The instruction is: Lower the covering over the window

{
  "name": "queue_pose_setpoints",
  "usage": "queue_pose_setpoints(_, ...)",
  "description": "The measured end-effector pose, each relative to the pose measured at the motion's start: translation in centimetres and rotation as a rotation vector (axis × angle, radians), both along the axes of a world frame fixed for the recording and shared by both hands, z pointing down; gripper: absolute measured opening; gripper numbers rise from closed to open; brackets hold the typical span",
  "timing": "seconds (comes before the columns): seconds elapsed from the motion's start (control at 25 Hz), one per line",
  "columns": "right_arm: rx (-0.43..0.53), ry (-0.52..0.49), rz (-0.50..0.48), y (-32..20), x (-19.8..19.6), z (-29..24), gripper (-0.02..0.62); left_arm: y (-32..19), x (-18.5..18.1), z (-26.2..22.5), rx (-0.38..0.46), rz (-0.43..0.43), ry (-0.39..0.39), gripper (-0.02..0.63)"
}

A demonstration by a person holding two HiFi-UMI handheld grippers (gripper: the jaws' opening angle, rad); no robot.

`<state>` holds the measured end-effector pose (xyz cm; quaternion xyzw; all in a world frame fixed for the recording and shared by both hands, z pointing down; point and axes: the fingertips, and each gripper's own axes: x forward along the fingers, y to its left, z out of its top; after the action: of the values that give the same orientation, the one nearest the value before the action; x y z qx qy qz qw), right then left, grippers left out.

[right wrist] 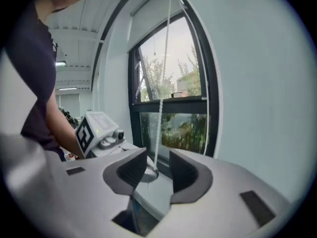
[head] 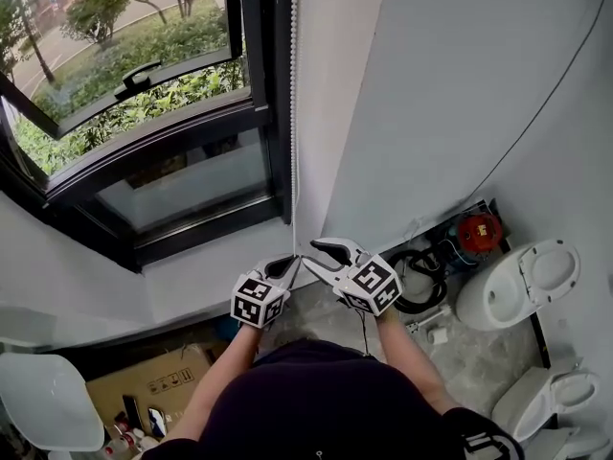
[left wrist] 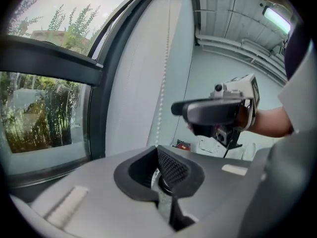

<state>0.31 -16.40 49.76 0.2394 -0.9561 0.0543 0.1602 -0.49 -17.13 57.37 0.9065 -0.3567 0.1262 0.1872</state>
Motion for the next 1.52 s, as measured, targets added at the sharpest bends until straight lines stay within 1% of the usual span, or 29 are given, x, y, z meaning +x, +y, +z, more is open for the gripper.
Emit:
queue_pose_setpoints(0.12, 0.109, -0.025, 0.009, -0.6, -1.2, -4.4, 0.132, 0.1, 0.2, 0.0, 0.001, 0.005, 0.002, 0.011)
queue_pose_setpoints(0.2, 0.159, -0.037, 0.013, -0.9, -1.9, -6.7, 0.100, 0.1, 0.3, -0.1, 0.001, 0.003, 0.007, 0.011)
queue_pose_setpoints(0.24, 0.173, -0.047, 0.013, -1.0, -2.2, -7.6, 0.095, 0.1, 0.3, 0.0, 0.002, 0.002, 0.008, 0.011)
queue_pose_setpoints(0.36, 0.187, -0.096, 0.030, -1.6, -2.7, -9.8, 0.091, 0.2, 0.1, 0.1, 0.003, -0.003, 0.003, 0.011)
queue_pose_setpoints(0.56, 0.190, -0.218, 0.078, -2.8, -2.6, -12.9, 0.086, 0.3, 0.0, 0.3, 0.004, -0.003, 0.001, 0.011)
queue_pose_setpoints(0.64, 0.203, -0.241, 0.087, -3.2, -2.8, -14.0, 0.077, 0.4, 0.1, 0.2, 0.005, 0.000, 0.003, 0.011)
queue_pose_setpoints(0.72, 0.213, -0.234, 0.095, -3.5, -2.9, -14.5, 0.053, 0.4, 0.3, 0.1, 0.009, 0.004, 0.003, 0.011)
queue_pose_setpoints(0.76, 0.212, -0.227, 0.099, -3.6, -2.9, -14.6, 0.025, 0.4, 0.4, 0.1, 0.012, 0.007, 0.000, 0.011)
queue_pose_setpoints(0.88, 0.184, -0.223, 0.095, -3.4, -3.1, -14.1, 0.014, 0.8, 0.5, 0.6, -0.003, 0.015, -0.001, 0.011)
queue_pose_setpoints(1.04, 0.136, -0.216, 0.091, -3.0, -3.1, -11.8, 0.014, 1.5, -0.1, 2.8, -0.089, 0.005, 0.022, 0.011)
queue_pose_setpoints(1.16, 0.098, -0.201, 0.109, -3.1, -2.9, -9.7, 0.012, 2.2, -0.6, 5.0, -0.135, 0.013, -0.019, 0.011)
queue_pose_setpoints(1.28, 0.081, -0.173, 0.112, -3.0, -3.1, -8.0, 0.012, 2.9, -0.5, 6.6, -0.163, 0.034, -0.058, 0.011)
queue_pose_setpoints(1.44, 0.082, -0.114, 0.124, -3.2, -3.4, -6.1, 0.012, 3.3, -0.2, 8.1, -0.207, 0.054, -0.086, 0.012)
queue_pose_setpoints(1.52, 0.067, -0.096, 0.127, -3.2, -3.4, -5.0, 0.012, 3.7, 0.0, 8.8, -0.234, 0.062, -0.098, 0.012)
